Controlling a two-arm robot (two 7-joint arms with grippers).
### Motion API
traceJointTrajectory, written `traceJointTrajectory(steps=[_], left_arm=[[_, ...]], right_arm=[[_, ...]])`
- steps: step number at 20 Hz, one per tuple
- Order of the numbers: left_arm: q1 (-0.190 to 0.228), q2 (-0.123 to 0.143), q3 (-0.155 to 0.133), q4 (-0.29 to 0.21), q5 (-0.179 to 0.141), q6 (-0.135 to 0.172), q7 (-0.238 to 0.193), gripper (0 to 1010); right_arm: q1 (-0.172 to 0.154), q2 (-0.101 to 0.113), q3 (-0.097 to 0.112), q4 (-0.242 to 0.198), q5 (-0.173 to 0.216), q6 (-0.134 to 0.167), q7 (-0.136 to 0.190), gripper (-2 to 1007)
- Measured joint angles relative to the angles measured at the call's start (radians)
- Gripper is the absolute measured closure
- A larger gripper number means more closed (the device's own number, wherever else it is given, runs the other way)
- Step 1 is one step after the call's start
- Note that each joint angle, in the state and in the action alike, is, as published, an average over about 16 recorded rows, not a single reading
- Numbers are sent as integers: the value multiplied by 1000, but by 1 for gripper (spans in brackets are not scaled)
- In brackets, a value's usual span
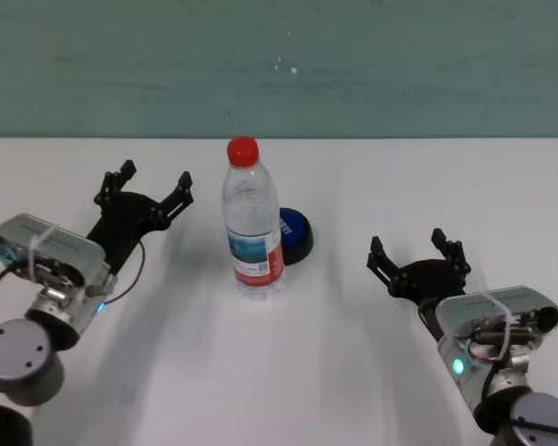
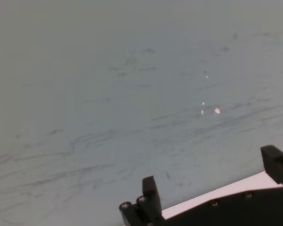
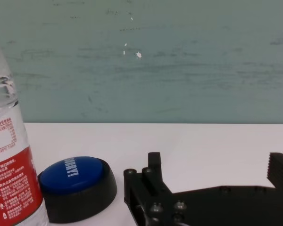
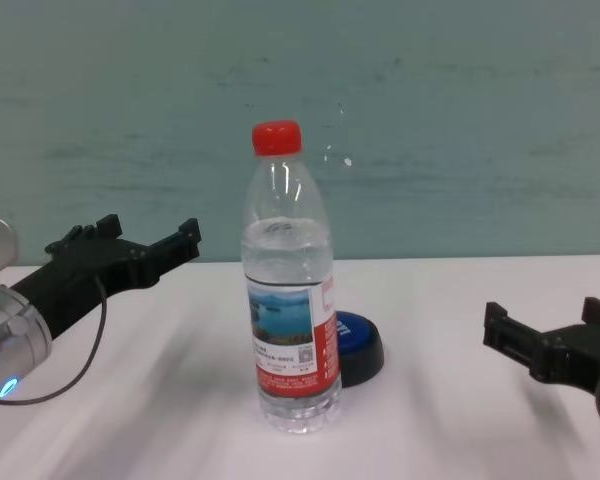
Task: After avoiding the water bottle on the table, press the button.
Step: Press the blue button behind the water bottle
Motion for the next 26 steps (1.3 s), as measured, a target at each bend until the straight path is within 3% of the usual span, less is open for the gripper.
traceJointTrajectory(steps=[26], left_arm=[[-121, -17, 44, 140, 33, -48, -15, 0]], right_arm=[[0, 0, 0, 0, 0, 0, 0, 1]])
